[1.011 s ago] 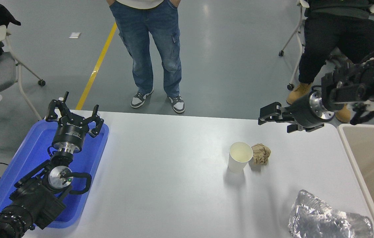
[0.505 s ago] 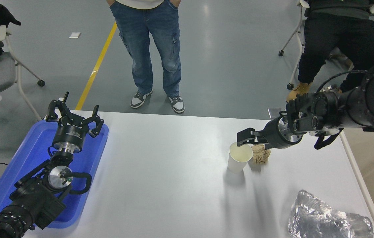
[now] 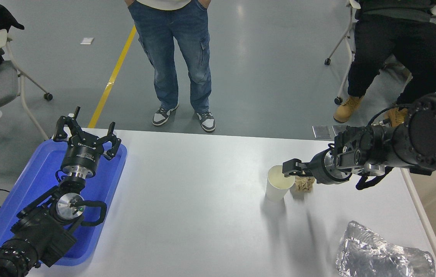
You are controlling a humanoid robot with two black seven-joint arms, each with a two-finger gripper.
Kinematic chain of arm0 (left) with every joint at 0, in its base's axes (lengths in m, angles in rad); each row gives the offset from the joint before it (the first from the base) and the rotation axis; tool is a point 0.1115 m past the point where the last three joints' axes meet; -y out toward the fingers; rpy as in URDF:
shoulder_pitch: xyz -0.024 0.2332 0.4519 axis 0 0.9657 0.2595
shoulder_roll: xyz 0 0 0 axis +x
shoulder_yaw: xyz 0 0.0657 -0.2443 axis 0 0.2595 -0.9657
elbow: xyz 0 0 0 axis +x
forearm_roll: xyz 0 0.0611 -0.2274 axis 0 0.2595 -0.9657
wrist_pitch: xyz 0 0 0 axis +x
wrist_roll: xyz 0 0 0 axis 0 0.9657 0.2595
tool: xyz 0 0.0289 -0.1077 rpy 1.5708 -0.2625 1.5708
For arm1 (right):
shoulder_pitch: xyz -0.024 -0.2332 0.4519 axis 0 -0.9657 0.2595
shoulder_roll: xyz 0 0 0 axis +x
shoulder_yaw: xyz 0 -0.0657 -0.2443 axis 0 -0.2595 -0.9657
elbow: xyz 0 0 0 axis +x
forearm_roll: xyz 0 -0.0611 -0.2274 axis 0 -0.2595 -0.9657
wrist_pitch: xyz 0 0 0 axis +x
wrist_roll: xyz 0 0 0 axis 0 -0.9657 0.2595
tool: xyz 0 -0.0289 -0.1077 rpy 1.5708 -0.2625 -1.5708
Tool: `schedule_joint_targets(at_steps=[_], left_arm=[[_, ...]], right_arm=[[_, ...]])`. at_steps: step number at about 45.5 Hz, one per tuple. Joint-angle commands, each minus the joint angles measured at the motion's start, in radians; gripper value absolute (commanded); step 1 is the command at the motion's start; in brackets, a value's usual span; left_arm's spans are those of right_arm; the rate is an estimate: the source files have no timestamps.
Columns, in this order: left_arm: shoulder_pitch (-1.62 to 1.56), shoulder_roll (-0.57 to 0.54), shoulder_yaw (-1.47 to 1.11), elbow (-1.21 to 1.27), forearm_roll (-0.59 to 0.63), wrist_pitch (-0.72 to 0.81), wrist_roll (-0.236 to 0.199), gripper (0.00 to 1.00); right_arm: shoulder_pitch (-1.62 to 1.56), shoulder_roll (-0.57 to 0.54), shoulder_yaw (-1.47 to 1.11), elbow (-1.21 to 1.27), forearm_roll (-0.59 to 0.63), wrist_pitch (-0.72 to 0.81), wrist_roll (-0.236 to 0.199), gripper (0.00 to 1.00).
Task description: Pick up paper cup place in dustbin
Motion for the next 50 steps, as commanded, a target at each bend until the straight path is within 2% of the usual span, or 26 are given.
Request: schedule_joint_targets(at_steps=[1, 9, 17, 28, 32, 42, 44, 47, 50], left_arm=[[0.0, 0.0, 0.0, 0.0, 0.0, -0.001, 0.0, 1.0], [0.0, 0.0, 0.0, 0.0, 0.0, 0.001, 0.0, 1.0], [0.0, 0.0, 0.0, 0.0, -0.001, 0.001, 0.0, 1.0], [0.0, 0.0, 0.0, 0.0, 0.0, -0.001, 0.0, 1.0], [0.0, 0.0, 0.0, 0.0, 0.0, -0.001, 0.0, 1.0], [0.0, 0.0, 0.0, 0.0, 0.0, -0.001, 0.0, 1.0], [0.0, 0.0, 0.0, 0.0, 0.0, 0.001, 0.0, 1.0], [0.0, 0.0, 0.0, 0.0, -0.001, 0.001, 0.0, 1.0], [0.0, 0.0, 0.0, 0.0, 0.0, 0.001, 0.0, 1.0]], right_arm=[[-0.049, 0.001, 0.035, -0.039, 0.015, -0.028, -0.012, 0.98], [-0.087, 0.001, 0.037, -0.072, 0.01, -0.05, -0.012, 0.92], [-0.118, 0.001, 0.04, -0.103, 0.001, -0.062, -0.012, 0.78], [-0.144, 0.001, 0.04, -0.117, -0.002, -0.071, -0.01, 0.67], [-0.152, 0.001, 0.041, -0.118, -0.004, -0.073, -0.01, 0.67], [-0.164, 0.001, 0.067, -0.118, -0.004, -0.074, -0.01, 0.54], [-0.166, 0.001, 0.078, -0.117, -0.002, -0.073, -0.01, 0.46], [-0.167, 0.001, 0.09, -0.115, -0.004, -0.073, -0.01, 0.28], [-0.172, 0.001, 0.093, -0.115, -0.002, -0.073, -0.01, 0.2]])
